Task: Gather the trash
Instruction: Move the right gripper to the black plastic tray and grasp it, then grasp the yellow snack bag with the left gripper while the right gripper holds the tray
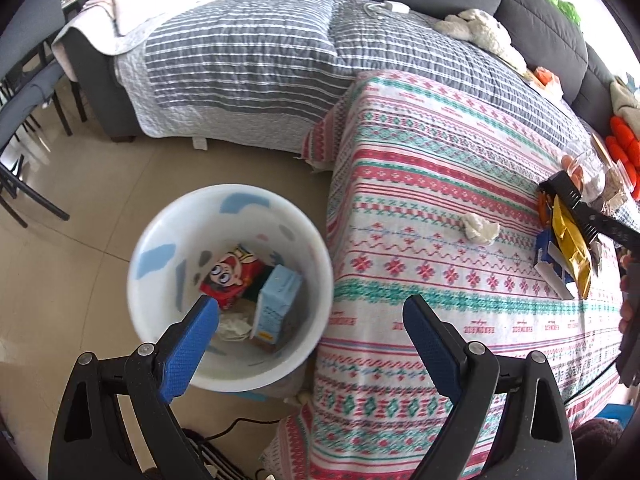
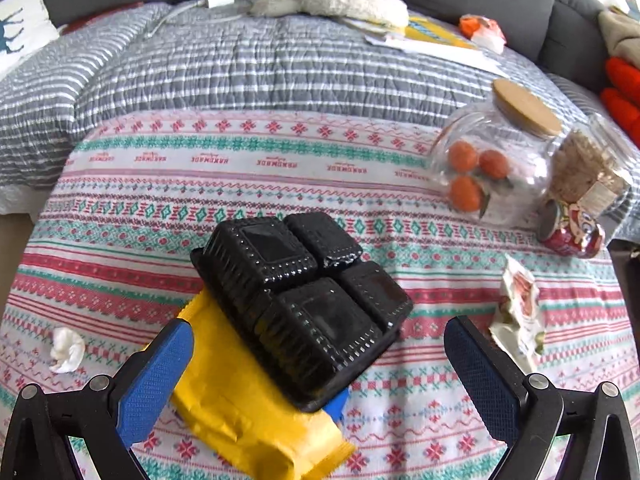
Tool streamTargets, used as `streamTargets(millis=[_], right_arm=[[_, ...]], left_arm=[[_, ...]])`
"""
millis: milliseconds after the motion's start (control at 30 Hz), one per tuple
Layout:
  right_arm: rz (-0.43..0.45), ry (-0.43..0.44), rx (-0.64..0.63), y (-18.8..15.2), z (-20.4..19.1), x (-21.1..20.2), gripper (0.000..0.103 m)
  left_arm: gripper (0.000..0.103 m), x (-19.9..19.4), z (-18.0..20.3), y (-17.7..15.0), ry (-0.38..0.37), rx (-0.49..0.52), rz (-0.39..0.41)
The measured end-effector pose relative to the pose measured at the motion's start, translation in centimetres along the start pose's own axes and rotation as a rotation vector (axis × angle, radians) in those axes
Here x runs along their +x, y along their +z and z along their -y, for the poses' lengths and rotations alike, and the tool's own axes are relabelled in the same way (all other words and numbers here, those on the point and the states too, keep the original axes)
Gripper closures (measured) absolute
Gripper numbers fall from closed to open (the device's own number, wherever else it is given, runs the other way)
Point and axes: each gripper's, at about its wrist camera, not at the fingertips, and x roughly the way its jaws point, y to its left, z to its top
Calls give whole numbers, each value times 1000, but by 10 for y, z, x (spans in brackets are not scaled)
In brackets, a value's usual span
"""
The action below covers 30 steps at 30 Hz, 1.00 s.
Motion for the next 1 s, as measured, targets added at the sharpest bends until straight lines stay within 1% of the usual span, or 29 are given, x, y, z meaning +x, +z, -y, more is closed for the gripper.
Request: streamTargets(millis=[67, 167, 200, 267, 300, 367, 400, 433, 500, 633, 800, 900, 1000], right_arm=[[-30, -5, -14, 1, -6, 11, 4], [-69, -34, -29, 0, -12, 26, 14], [-77, -39, -34, -1, -13, 29, 18], [-81, -38, -34, -1, -12, 32, 20], [-71, -41, -34, -1, -11, 31, 23], [-53, -40, -35, 0, -8, 26, 30], [-41, -29, -34, 0, -6, 22, 43], [-28, -18, -39, 1, -5, 18, 49], [10, -28, -48, 2, -1, 7, 56], [30, 13, -12, -2, 17, -7, 60], [46, 79, 81, -8, 56, -24, 64], [56, 113, 138, -15, 80, -35, 64], [60, 138, 174, -24, 99, -43, 64]], left_arm=[[8, 1, 5, 1, -9, 0, -4], [8, 2, 12, 2, -20, 4, -6], [8, 3, 14, 2, -22, 6, -6], [8, 4, 17, 2, -27, 11, -8], [8, 4, 20, 2, -32, 15, -10], [8, 5, 25, 2, -47, 26, -15], [8, 6, 27, 2, -52, 31, -15], [8, 7, 31, 2, -58, 40, -15], [8, 7, 41, 2, -70, 63, -14], [8, 10, 62, 3, -121, 94, -24], [8, 11, 94, 5, -191, 117, -28], [8, 10, 122, 9, -245, 119, -20], [8, 10, 154, 9, -281, 128, -11]])
